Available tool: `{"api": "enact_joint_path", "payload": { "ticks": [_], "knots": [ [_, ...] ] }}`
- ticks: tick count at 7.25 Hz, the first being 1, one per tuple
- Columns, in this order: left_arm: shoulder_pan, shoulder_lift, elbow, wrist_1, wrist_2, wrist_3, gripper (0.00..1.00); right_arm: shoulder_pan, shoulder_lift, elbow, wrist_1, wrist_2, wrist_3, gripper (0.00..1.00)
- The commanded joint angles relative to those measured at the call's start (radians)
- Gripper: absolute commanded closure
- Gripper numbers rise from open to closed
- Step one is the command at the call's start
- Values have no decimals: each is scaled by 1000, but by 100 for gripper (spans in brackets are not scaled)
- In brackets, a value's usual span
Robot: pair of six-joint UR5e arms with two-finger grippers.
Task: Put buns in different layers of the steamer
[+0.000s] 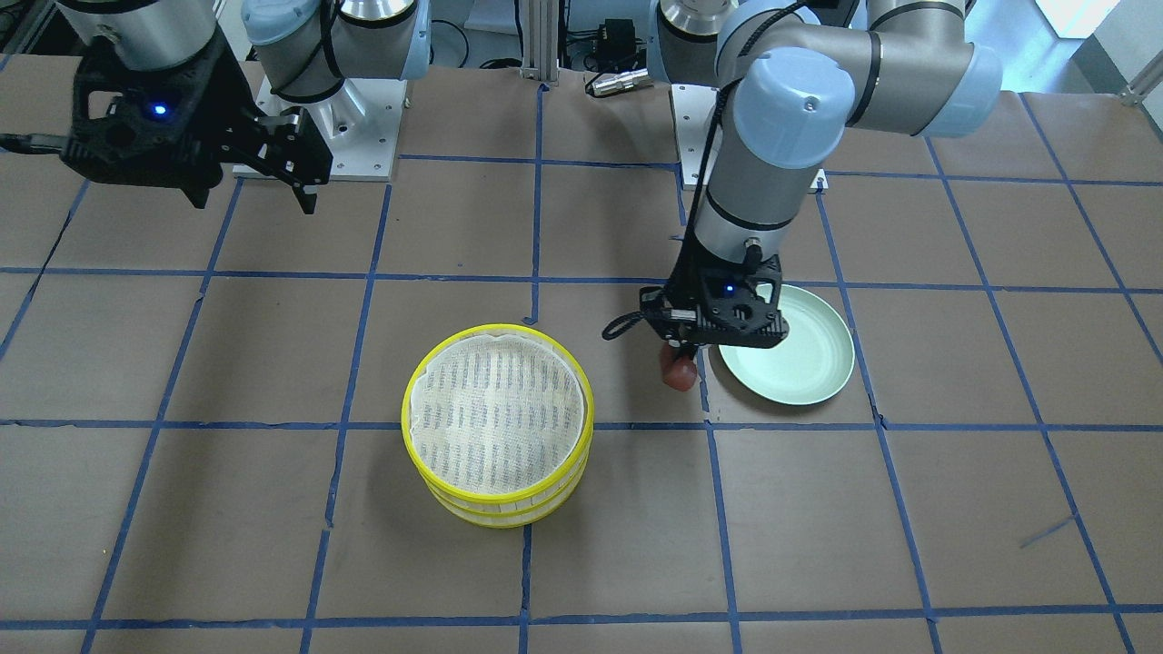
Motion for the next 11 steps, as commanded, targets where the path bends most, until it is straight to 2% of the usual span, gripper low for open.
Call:
{"api": "enact_joint_path", "payload": {
  "ticks": [1,2,3,4,6,7,8,10,11],
  "knots": [
    [-64,-71,52,98,-143,-218,99,11,0,28,-20,9,-28,0],
    [-73,-114,52,190,-201,-316,99,10,0,31,-23,6,-62,0],
    [-97,-149,51,284,-243,-440,86,7,0,31,-32,8,-64,0],
    [-111,-172,51,324,-242,-475,2,16,0,38,-29,6,-64,0],
    [-111,-171,54,329,-237,-448,0,8,0,46,-69,6,-65,0],
    [-110,-164,54,327,-228,-328,1,8,0,48,-72,5,-54,0],
    [-110,-163,53,326,-188,-298,1,11,0,48,-70,-3,-53,0],
    [-105,-139,56,311,-180,-290,1,16,0,48,-61,-9,-53,0],
    [-78,-104,59,215,-177,-174,0,19,-2,40,-63,9,-53,0]
  ]
}}
